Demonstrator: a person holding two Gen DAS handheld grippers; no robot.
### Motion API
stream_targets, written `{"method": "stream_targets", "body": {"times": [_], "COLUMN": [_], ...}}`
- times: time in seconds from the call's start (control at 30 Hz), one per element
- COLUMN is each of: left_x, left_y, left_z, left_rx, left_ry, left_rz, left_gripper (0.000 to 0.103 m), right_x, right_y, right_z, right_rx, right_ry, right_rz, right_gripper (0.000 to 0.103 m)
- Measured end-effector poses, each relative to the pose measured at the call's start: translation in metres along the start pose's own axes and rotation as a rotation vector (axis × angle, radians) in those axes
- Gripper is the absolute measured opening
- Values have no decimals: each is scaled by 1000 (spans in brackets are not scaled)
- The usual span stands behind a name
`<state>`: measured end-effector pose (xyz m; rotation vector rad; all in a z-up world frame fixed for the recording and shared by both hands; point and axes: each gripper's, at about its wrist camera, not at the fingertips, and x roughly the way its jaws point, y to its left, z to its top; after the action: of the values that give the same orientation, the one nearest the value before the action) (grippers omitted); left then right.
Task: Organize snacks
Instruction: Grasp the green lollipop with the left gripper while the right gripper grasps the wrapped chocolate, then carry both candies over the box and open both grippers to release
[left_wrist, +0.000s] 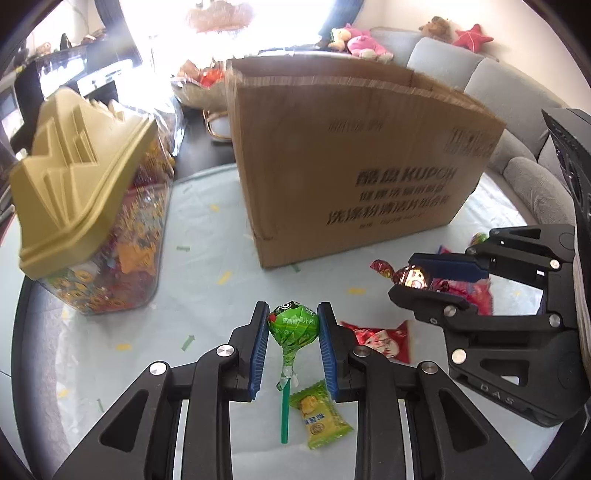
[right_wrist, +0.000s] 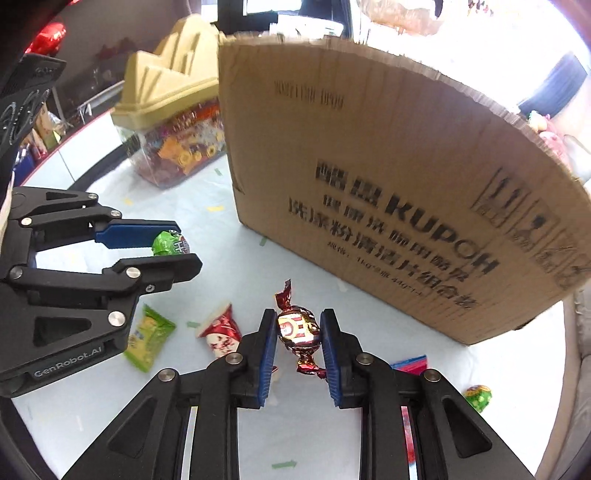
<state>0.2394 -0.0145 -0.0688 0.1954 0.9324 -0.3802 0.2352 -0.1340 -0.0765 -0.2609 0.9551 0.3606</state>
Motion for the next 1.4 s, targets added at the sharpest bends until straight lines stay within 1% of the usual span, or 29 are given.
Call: {"method": "stream_targets", "body": {"times": [0.1, 0.23, 0.37, 0.67, 0.83, 1.07, 1.23, 1.4], "left_x": [-20, -40, -58, -93, -100, -103, -100, -94], "left_y": [-6, -9, -13, -20, -20, -16, -14, -13], "left_z": [0, 8, 17, 43, 60, 82, 98, 115], "left_rx": [0, -10, -21, -29, -45, -74, -63, -72], "left_ry": [-33, -76, -122, -212, -232, -245, -247, -244], "left_rz": [-4, -5, -9, -5, -4, -6, 18, 17], "left_gripper": [27, 27, 27, 27, 27, 27, 27, 27], "right_x": [-19, -49, -76, -116, -128, -129, -132, -130], "right_y": [-2, -8, -16, -29, -36, -42, -55, -67], "right_z": [0, -3, 1, 14, 24, 41, 54, 66], "right_rx": [6, 9, 38, 75, 103, 133, 155, 173], "right_ry": [-30, -75, -123, -218, -252, -279, -298, -305], "right_rz": [9, 3, -2, -26, -32, -44, -51, -65], "right_gripper": [25, 25, 25, 25, 25, 25, 25, 25]}}
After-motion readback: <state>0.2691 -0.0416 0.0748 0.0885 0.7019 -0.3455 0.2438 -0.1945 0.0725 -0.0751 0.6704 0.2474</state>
